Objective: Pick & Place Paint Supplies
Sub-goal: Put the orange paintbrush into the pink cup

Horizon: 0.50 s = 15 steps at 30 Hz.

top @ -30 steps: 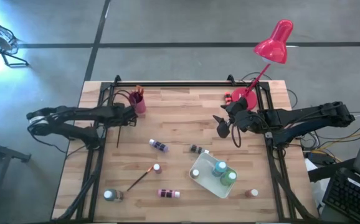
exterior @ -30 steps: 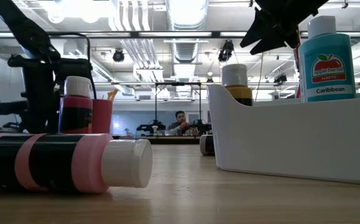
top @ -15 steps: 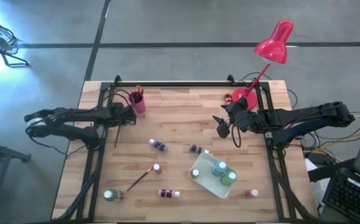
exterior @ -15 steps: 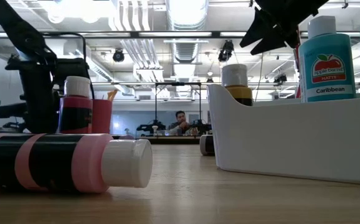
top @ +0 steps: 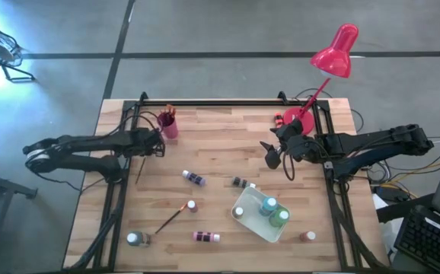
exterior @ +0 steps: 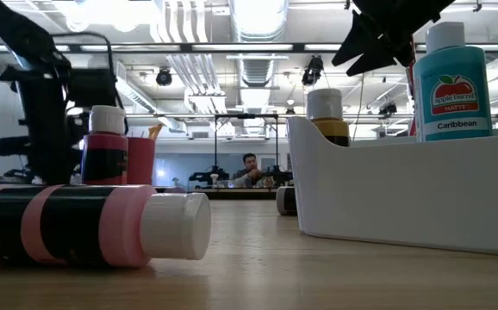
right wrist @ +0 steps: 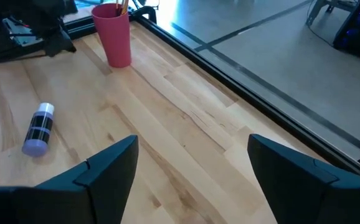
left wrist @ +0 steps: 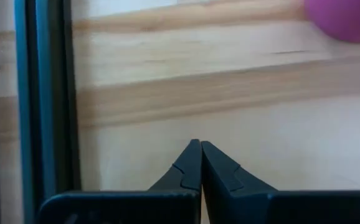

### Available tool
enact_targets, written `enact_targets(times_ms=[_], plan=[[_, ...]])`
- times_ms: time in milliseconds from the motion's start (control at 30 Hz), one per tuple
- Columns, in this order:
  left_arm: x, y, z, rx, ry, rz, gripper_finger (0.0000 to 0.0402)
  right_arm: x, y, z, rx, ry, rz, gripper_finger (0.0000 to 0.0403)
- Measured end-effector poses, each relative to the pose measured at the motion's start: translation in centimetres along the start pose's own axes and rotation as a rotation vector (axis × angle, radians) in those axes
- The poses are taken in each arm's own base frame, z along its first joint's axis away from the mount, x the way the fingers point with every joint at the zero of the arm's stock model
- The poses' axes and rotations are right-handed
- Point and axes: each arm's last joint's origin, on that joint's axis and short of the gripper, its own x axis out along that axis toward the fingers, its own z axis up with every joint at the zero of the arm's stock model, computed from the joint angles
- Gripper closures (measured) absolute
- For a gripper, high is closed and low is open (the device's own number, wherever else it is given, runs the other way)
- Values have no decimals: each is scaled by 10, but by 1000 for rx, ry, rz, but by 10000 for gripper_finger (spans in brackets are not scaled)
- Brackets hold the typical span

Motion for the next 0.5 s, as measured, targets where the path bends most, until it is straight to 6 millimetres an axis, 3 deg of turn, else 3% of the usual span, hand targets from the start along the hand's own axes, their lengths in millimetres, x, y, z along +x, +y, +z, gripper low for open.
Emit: enact_targets(times_ms=[267,500], plan=[[-33,-4,14,7,-158,-149,401,0,0,0,0,0,0,122],[-67,-4,19,35,-290,-309,401,0,0,0,0,0,0,104]])
